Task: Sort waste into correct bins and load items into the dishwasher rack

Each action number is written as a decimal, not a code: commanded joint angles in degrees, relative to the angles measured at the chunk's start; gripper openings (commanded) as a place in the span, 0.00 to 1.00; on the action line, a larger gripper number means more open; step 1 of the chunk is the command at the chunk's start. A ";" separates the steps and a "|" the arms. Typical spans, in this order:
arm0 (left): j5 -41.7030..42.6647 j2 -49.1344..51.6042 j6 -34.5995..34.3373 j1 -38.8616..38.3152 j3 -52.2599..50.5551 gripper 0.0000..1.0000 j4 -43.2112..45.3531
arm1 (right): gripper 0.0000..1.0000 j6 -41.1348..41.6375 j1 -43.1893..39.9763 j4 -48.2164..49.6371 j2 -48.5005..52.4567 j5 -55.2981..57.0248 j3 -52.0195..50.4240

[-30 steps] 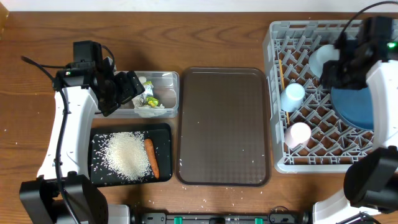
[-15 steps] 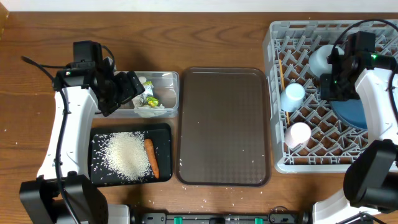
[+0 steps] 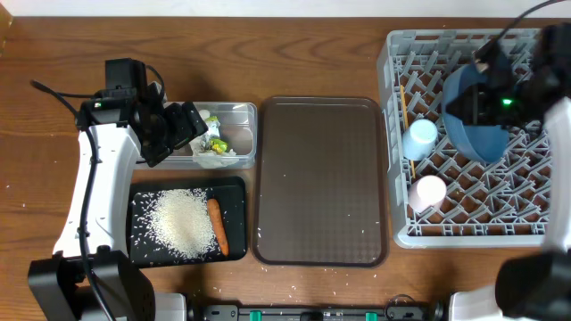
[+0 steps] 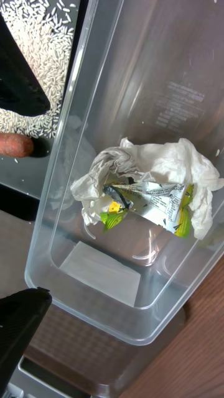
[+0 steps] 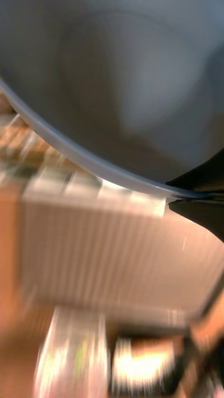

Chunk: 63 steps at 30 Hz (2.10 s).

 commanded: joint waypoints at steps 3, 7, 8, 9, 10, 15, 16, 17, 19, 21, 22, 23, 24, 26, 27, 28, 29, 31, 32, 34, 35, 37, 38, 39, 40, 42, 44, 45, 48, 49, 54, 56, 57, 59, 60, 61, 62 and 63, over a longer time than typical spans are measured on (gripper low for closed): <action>-0.74 -0.07 0.74 0.09 0.26 0.91 -0.17 | 0.01 -8.61 -6.80 -3.91 -3.54 -26.91 0.90; -0.74 -0.07 0.74 0.09 0.26 0.91 -0.17 | 0.01 -15.61 -10.43 -5.55 -3.19 -36.46 -2.93; -0.74 -0.07 0.76 0.09 0.26 0.91 -0.17 | 0.01 -16.96 -11.30 -5.44 -3.06 -38.47 -4.42; -0.74 -0.07 0.74 0.09 0.26 0.91 -0.17 | 0.01 -18.27 -12.02 -5.25 -2.89 -40.02 -5.86; -0.74 -0.07 0.74 0.09 0.26 0.91 -0.17 | 0.01 -19.47 -12.61 -4.90 -2.69 -41.51 -7.39; -0.74 -0.07 0.74 0.09 0.26 0.91 -0.17 | 0.01 -22.77 -15.69 -0.42 -1.95 -47.50 -15.63; -0.74 -0.07 0.76 0.09 0.26 0.91 -0.17 | 0.01 -22.75 -16.39 1.18 -1.81 -48.74 -17.38; -0.74 -0.07 0.74 0.09 0.26 0.91 -0.17 | 0.01 -22.73 -16.98 2.32 -1.73 -49.24 -18.78; -0.74 -0.07 0.74 0.09 0.26 0.91 -0.17 | 0.01 -22.73 -18.43 4.39 -1.49 -49.62 -21.44; -0.74 -0.07 0.76 0.09 0.26 0.91 -0.17 | 0.01 -22.73 -20.41 5.95 -1.03 -49.59 -23.69; -0.74 -0.07 0.74 0.09 0.26 0.91 -0.17 | 0.01 -22.73 -21.44 6.69 -0.81 -49.57 -24.65; -0.74 -0.07 0.74 0.09 0.26 0.91 -0.17 | 0.01 -22.73 -22.38 7.30 -0.68 -49.57 -25.44; -0.74 -0.07 0.74 0.09 0.26 0.91 -0.17 | 0.01 -22.73 -23.54 7.65 -0.50 -49.42 -26.25; -0.74 -0.07 0.74 0.09 0.26 0.91 -0.17 | 0.01 -22.73 -25.62 7.61 -0.28 -48.54 -27.17; -0.74 -0.07 0.76 0.09 0.26 0.91 -0.17 | 0.01 -22.73 -26.80 7.61 -0.26 -47.63 -27.56; -0.74 -0.07 0.76 0.09 0.26 0.91 -0.17 | 0.01 -22.67 -27.93 7.58 -0.26 -46.27 -27.80; -0.74 -0.07 0.74 0.09 0.26 0.91 -0.17 | 0.01 -22.23 -28.89 7.56 -0.26 -44.72 -27.93; -0.74 -0.07 0.74 0.09 0.26 0.91 -0.17 | 0.01 -20.31 -30.69 7.58 -0.26 -40.92 -27.96; -0.74 -0.07 0.74 0.09 0.26 0.91 -0.17 | 0.01 -18.97 -31.65 7.58 -0.26 -39.04 -27.96; -0.74 -0.07 0.74 0.09 0.26 0.91 -0.17 | 0.05 -16.72 -33.55 7.72 -0.26 -35.60 -27.96; -0.74 -0.07 0.74 0.09 0.26 0.90 -0.17 | 0.17 -14.71 -34.77 8.15 -0.26 -33.62 -27.96; -0.74 -0.07 0.74 0.09 0.26 0.91 -0.17 | 0.34 -9.11 -36.81 9.53 -0.26 -29.75 -27.93; -0.74 -0.07 0.74 0.09 0.26 0.91 -0.17 | 0.38 -4.79 -37.97 10.84 -0.26 -27.04 -27.96; -0.74 -0.07 0.74 0.09 0.26 0.91 -0.17 | 0.43 -0.22 -38.99 12.09 -0.26 -23.82 -27.93; -0.74 -0.07 0.74 0.09 0.26 0.91 -0.17 | 0.46 3.98 -39.76 13.27 -0.26 -20.63 -27.96; -0.74 -0.07 0.76 0.09 0.26 0.91 -0.17 | 0.52 12.07 -41.05 15.65 -0.28 -13.31 -27.96; -0.74 -0.07 0.74 0.09 0.26 0.91 -0.17 | 0.59 17.51 -41.86 17.38 -0.28 -7.32 -27.93; -0.74 -0.07 0.74 0.09 0.26 0.91 -0.17 | 0.63 18.99 -42.07 17.92 -0.28 -5.40 -27.93; -0.74 -0.07 0.74 0.09 0.26 0.91 -0.17 | 0.80 23.08 -42.14 19.02 -0.35 0.39 -27.58; -0.74 -0.07 0.76 0.09 0.26 0.91 -0.17 | 0.85 24.15 -42.03 19.12 -0.35 2.49 -27.19; -0.74 -0.07 0.74 0.09 0.26 0.91 -0.17 | 0.98 27.47 -41.92 18.36 -0.94 10.80 -24.00; -0.74 -0.07 0.74 0.09 0.26 0.91 -0.17 | 0.99 27.45 -41.31 17.14 -1.55 10.95 -22.53; -0.74 -0.07 0.74 0.09 0.26 0.91 -0.17 | 0.99 27.45 -40.61 16.50 -1.92 10.91 -21.77; -0.74 -0.07 0.74 0.09 0.26 0.91 -0.17 | 0.99 26.10 -38.16 15.58 -2.86 10.95 -20.46; -0.74 -0.07 0.74 0.09 0.26 0.91 -0.17 | 0.99 25.24 -36.63 15.04 -3.41 11.13 -19.98; -0.74 -0.07 0.74 0.09 0.26 0.91 -0.17 | 0.99 24.48 -34.64 14.47 -4.02 11.80 -19.54; -0.74 -0.07 0.74 0.09 0.26 0.91 -0.17 | 0.99 22.18 -32.00 14.10 -4.81 12.37 -19.17; -0.74 -0.07 0.74 0.09 0.26 0.91 -0.17 | 0.99 20.98 -30.25 13.88 -5.31 13.00 -19.02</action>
